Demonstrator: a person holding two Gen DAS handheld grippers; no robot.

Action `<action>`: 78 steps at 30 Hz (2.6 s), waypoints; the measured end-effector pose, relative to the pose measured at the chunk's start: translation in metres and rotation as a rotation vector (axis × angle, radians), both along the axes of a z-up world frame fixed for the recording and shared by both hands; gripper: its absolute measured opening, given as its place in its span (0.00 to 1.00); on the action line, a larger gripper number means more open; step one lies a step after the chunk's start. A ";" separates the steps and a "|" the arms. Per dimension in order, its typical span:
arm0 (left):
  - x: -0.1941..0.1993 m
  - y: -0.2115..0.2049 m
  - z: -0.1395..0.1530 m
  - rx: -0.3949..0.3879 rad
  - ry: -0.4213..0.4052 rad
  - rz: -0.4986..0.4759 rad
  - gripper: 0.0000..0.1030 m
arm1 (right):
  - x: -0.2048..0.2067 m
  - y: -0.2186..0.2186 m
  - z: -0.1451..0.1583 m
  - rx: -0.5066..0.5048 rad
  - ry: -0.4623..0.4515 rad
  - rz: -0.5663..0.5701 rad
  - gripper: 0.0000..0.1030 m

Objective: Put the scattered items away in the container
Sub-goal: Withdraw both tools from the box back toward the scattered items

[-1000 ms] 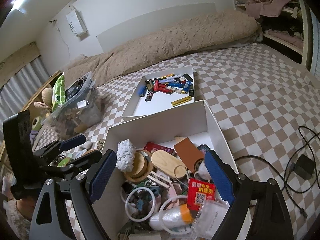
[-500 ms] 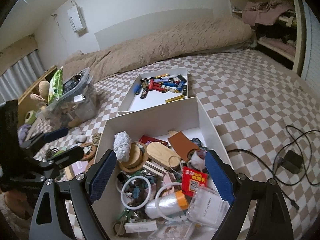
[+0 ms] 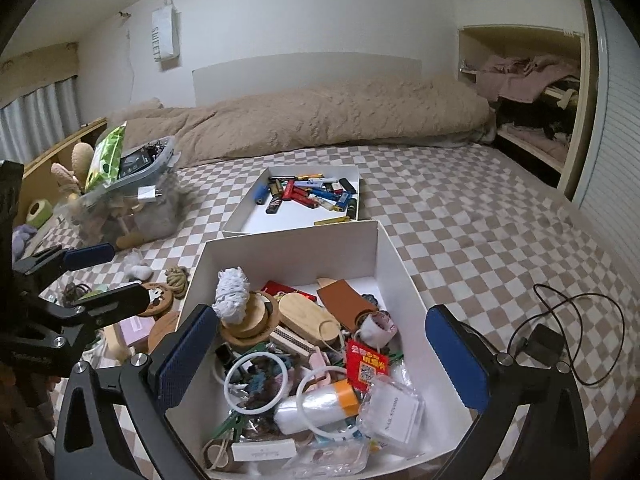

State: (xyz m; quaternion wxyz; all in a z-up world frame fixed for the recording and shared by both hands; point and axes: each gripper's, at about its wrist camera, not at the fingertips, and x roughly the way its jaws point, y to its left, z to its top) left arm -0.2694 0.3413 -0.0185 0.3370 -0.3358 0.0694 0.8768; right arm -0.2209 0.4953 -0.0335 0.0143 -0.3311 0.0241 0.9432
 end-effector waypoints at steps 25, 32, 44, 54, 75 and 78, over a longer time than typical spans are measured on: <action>-0.005 -0.065 0.000 -0.003 0.006 0.084 1.00 | -0.001 -0.049 0.002 0.001 0.001 0.035 1.00; -0.010 -0.105 0.004 -0.015 0.033 0.144 1.00 | -0.010 -0.083 0.000 0.007 0.004 0.076 1.00; -0.014 -0.177 0.001 -0.041 0.047 0.249 1.00 | -0.027 -0.142 -0.009 -0.034 -0.007 0.156 1.00; -0.017 -0.234 -0.001 -0.017 0.034 0.332 1.00 | -0.033 -0.190 -0.014 -0.041 -0.017 0.215 1.00; -0.018 -0.294 -0.043 -0.059 0.024 0.446 1.00 | -0.042 -0.240 -0.053 -0.079 -0.086 0.268 1.00; -0.015 -0.295 -0.056 -0.062 0.018 0.442 1.00 | -0.040 -0.242 -0.064 -0.098 -0.107 0.268 1.00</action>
